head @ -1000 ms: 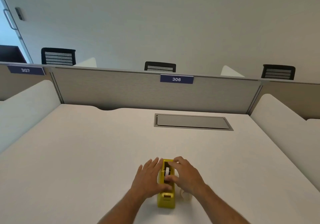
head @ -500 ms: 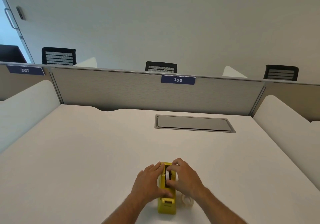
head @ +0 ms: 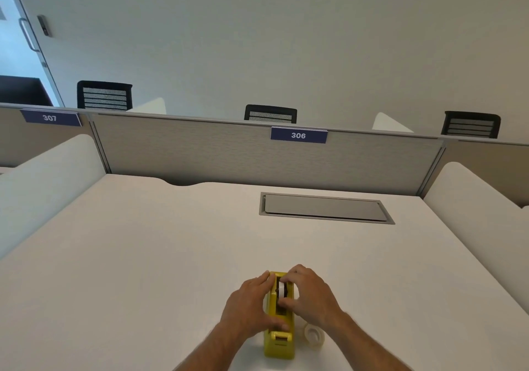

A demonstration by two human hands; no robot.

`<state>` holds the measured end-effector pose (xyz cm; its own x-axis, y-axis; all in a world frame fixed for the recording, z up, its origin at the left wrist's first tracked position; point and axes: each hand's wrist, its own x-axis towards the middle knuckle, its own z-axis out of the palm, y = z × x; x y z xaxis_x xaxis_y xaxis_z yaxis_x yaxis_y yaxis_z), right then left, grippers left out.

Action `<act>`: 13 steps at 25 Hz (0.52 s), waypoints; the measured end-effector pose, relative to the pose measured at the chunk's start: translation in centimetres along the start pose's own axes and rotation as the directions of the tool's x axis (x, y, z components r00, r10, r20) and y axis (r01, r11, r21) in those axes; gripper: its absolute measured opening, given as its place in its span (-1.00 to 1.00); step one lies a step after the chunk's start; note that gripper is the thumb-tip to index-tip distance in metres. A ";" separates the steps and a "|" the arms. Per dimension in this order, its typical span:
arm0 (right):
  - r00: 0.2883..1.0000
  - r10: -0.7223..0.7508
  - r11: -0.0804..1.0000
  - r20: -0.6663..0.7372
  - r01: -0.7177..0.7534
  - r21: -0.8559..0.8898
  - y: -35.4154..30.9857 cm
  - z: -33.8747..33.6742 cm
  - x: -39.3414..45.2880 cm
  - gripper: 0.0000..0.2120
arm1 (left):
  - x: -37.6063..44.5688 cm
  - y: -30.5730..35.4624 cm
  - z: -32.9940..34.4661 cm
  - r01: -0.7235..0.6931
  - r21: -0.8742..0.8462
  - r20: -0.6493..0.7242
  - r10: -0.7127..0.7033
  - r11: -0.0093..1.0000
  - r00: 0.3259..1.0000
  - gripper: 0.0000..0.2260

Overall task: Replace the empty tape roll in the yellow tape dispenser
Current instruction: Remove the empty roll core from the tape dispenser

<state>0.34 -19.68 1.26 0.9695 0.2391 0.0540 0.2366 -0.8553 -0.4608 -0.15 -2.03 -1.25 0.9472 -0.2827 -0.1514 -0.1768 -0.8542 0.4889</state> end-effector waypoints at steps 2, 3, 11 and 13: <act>1.000 -0.012 1.000 -0.008 0.012 0.008 0.1 0.0 -0.1 -0.65 | -0.1 0.2 -0.1 0.005 -0.005 0.002 -0.005 1.000 1.000 0.08; 1.000 -0.012 1.000 -0.010 0.012 0.015 0.2 0.0 -0.1 -0.66 | -0.1 0.2 -0.1 0.007 -0.009 0.003 -0.007 1.000 1.000 0.07; 0.996 0.082 0.981 -0.047 -0.072 0.182 0.1 -0.3 -0.2 -0.67 | -0.5 0.5 -0.2 -0.013 -0.068 -0.006 0.013 0.998 1.000 0.05; 0.991 0.119 0.968 -0.055 -0.103 0.231 0.1 -0.7 -0.3 -0.67 | -0.7 0.5 -0.2 -0.023 -0.093 -0.023 0.021 0.995 1.000 0.02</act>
<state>0.10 -20.12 1.83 0.9928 0.1102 0.0474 0.1141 -0.7463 -0.6558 -0.88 -2.19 -0.75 0.9491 -0.2906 -0.1212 -0.1730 -0.8030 0.5704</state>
